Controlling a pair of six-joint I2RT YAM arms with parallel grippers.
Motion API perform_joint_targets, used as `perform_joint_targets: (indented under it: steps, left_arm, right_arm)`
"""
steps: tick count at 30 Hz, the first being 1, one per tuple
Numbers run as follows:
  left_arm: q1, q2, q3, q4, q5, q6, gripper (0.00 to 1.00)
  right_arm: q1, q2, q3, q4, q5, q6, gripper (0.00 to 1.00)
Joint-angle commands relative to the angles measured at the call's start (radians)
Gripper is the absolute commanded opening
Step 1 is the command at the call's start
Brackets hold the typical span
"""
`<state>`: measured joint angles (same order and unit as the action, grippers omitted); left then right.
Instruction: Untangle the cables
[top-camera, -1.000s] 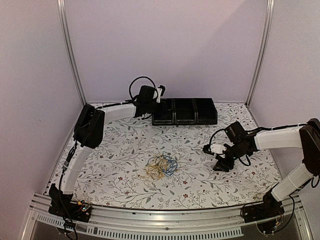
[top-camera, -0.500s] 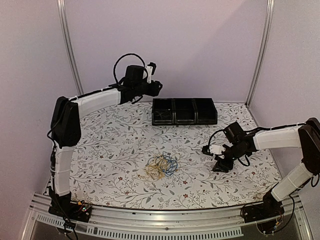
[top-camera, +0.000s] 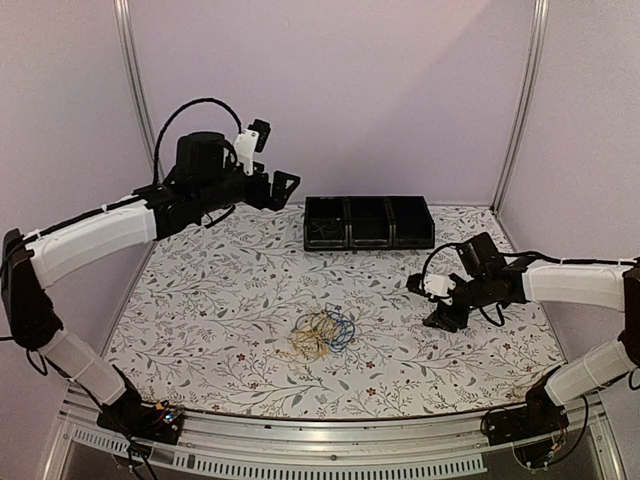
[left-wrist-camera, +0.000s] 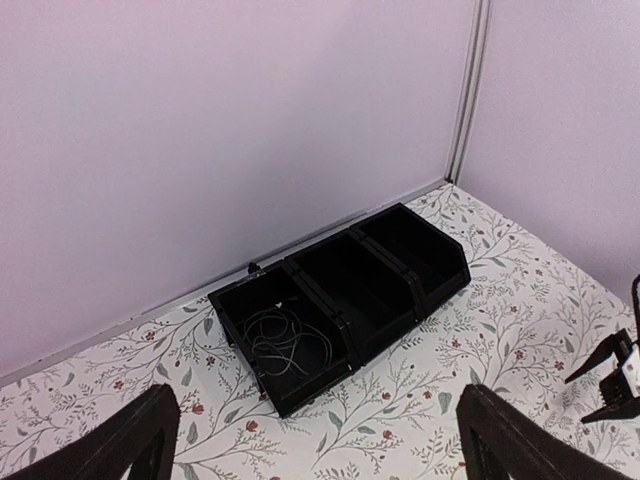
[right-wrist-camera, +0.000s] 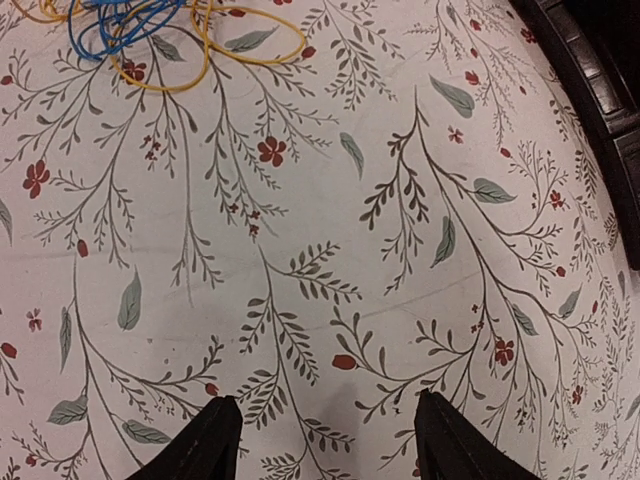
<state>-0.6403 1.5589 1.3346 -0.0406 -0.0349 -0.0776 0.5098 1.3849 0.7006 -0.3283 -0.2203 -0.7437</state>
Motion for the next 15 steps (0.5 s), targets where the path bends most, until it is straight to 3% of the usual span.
perform_joint_targets:
  steps: [1, 5, 7, 11, 15]
  left_arm:
    - [0.001, -0.150, -0.182, 0.099, -0.028, 0.038, 1.00]
    - [0.004, -0.261, -0.330, 0.200, -0.327, 0.019, 1.00]
    - [0.013, -0.259, -0.383, 0.272, -0.379, 0.069, 1.00]
    - [0.032, -0.242, -0.494, 0.437, -0.261, 0.054, 1.00]
    - [0.053, -0.212, -0.417, 0.227, -0.151, 0.021, 0.99]
  right_arm:
    - [0.003, -0.087, 0.020, 0.065, -0.035, 0.037, 0.63]
    - [0.000, -0.204, 0.089, 0.051, -0.095, 0.091, 0.65]
    - [-0.001, -0.254, 0.130, 0.057, -0.099, 0.096, 0.68]
    - [-0.001, -0.255, 0.252, 0.000, -0.197, 0.102, 0.73]
    - [0.008, -0.080, 0.423, -0.085, -0.345, 0.142, 0.72]
